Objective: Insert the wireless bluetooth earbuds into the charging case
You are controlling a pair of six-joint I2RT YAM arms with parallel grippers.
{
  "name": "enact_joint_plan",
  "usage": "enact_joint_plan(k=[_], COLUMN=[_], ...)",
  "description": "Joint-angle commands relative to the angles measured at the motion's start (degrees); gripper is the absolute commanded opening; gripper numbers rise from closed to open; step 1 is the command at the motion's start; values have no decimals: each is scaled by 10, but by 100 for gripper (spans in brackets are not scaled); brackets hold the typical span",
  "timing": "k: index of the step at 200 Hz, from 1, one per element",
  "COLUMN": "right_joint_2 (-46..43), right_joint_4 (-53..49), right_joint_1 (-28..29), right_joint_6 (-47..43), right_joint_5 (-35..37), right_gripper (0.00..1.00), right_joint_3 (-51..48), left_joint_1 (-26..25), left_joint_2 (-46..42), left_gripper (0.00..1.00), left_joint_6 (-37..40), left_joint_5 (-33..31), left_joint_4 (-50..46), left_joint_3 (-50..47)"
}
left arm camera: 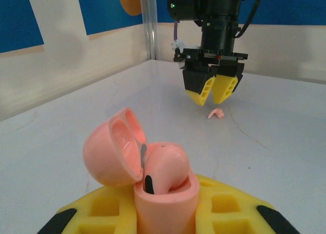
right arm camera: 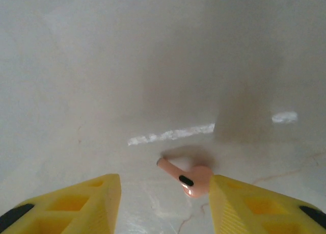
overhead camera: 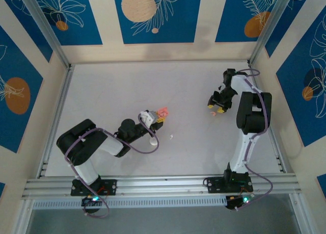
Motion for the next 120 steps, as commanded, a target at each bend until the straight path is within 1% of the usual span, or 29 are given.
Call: enact_joint_plan(k=[1, 62, 101, 120], right_joint_2=[19, 33, 12, -6], right_joint_4=[-2, -10, -16, -15], right_joint_1=[-2, 16, 32, 43], right_joint_6=[-9, -28, -34, -31], right_joint_5=[-23, -38, -46, -49], right_gripper=[50, 50, 49, 47], right_joint_3=[20, 21, -18, -42], left_joint_1=[-4, -4, -5, -4], left_joint_2=[-7, -12, -15, -21], left_gripper=[15, 15, 15, 15], left_joint_6=[16, 18, 17, 16], left_joint_5=[-8, -8, -4, 1], left_joint_4=[20, 11, 8, 2], left_joint_3=[-5, -4, -4, -5])
